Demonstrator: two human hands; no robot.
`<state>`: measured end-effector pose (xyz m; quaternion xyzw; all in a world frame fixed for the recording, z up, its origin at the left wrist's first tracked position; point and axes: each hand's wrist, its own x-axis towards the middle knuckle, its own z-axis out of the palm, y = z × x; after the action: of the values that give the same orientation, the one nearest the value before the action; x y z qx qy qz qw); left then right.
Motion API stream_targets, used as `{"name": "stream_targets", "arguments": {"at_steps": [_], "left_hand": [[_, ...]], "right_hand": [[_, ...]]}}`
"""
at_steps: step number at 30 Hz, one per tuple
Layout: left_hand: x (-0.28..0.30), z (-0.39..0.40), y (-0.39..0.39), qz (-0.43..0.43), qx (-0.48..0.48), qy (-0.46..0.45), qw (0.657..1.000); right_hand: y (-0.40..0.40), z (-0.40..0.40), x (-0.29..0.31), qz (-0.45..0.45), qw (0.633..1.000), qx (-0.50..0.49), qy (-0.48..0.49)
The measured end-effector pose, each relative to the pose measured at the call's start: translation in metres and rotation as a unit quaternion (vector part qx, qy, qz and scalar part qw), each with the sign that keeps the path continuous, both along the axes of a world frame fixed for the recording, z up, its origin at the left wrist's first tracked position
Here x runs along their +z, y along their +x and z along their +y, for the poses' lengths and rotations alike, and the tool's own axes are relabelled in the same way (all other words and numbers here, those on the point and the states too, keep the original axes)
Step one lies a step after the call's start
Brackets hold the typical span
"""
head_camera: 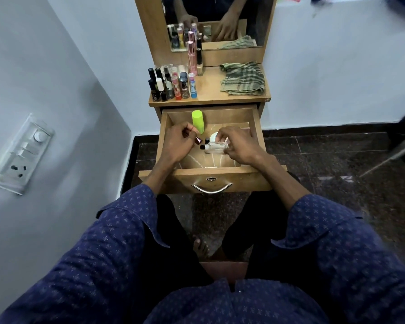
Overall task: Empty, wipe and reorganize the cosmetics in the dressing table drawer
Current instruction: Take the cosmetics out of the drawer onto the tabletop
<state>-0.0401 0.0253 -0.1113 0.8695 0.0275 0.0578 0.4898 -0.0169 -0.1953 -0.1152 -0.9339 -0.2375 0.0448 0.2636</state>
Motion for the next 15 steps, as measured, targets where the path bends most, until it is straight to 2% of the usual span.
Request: {"name": "stream_targets", "arguments": {"at_steps": [2,5,8,12,15], "left_hand": [[0.0,0.002,-0.002,-0.001,0.039,-0.092,0.995],[0.002,0.007,0.001,0.014,0.084,-0.201,0.976],[0.008,0.003,0.002,0.013,0.076,-0.218,0.973],[0.011,-0.004,-0.001,-0.028,0.08,-0.209,0.974],[0.013,-0.008,0.004,-0.052,0.096,-0.189,0.976]], "right_hand": [[-0.004,0.006,0.0,0.005,0.998,-0.025,0.065],[-0.007,0.009,-0.001,-0.017,0.995,-0.055,0.079],[-0.005,0.006,0.002,-0.052,0.995,-0.07,0.052],[-0.012,0.012,0.002,-0.075,0.995,-0.051,0.041],[-0.012,0.012,0.002,-0.084,0.993,-0.077,0.034]]}}
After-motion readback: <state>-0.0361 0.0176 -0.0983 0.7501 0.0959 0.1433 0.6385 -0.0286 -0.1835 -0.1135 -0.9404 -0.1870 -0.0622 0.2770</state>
